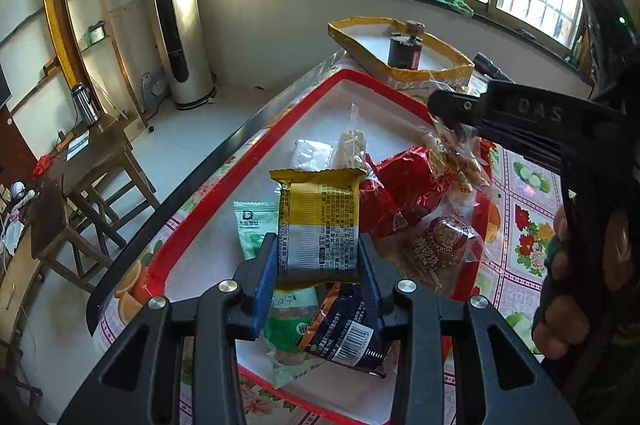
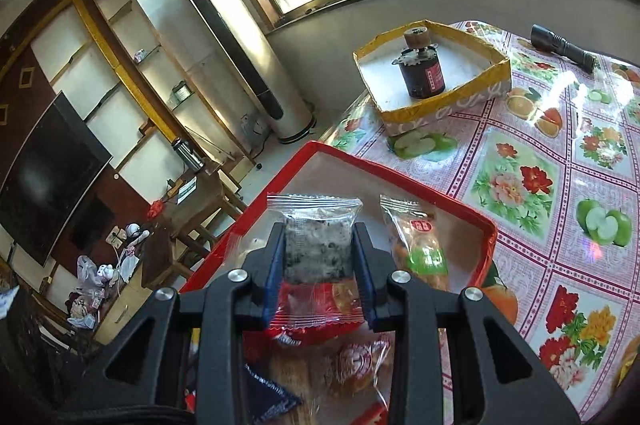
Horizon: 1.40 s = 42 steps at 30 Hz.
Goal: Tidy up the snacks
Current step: 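Carry the yellow cake with left tool while right tool carries the dark-filled pack over the tray, then open both tools to drop the yellow cake and dark-filled pack into the tray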
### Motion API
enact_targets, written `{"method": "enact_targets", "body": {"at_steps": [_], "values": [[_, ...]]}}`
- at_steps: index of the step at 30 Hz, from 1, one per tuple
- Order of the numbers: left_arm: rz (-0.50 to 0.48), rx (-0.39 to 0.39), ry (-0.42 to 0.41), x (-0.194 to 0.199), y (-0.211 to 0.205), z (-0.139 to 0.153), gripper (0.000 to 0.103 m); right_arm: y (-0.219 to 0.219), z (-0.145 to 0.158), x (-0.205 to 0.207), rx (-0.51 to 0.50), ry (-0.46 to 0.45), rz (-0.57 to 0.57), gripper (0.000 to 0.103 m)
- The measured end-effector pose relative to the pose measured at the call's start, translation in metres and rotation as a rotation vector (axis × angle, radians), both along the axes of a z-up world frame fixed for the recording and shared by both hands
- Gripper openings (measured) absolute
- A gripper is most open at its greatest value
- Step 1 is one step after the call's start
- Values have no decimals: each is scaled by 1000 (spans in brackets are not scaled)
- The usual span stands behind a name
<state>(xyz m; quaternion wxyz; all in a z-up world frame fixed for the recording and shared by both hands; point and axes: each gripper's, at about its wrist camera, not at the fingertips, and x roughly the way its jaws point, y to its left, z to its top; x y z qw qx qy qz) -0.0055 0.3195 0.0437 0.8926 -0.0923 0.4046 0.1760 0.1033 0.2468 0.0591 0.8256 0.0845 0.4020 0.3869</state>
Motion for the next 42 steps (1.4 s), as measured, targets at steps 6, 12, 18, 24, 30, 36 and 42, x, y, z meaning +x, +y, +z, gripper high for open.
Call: {"method": "enact_targets", "body": {"at_steps": [6, 12, 18, 24, 30, 36, 42], "values": [[2, 6, 8, 2, 1, -2, 38, 8, -6, 6, -5, 15, 7, 34], [-4, 9, 17, 5, 0, -5, 38, 13, -12, 11, -17, 23, 11, 34], [-12, 7, 28, 7, -5, -10, 38, 17, -19, 17, -26, 33, 7, 34], [-14, 16, 27, 7, -6, -10, 38, 20, -22, 18, -33, 38, 10, 34], [-14, 14, 29, 8, -6, -10, 38, 21, -23, 18, -32, 38, 12, 34], [-12, 10, 31, 7, -5, -12, 38, 23, -24, 19, -37, 39, 10, 34], [-19, -18, 36, 7, -4, -12, 46, 20, -24, 20, -24, 55, 13, 37]]}}
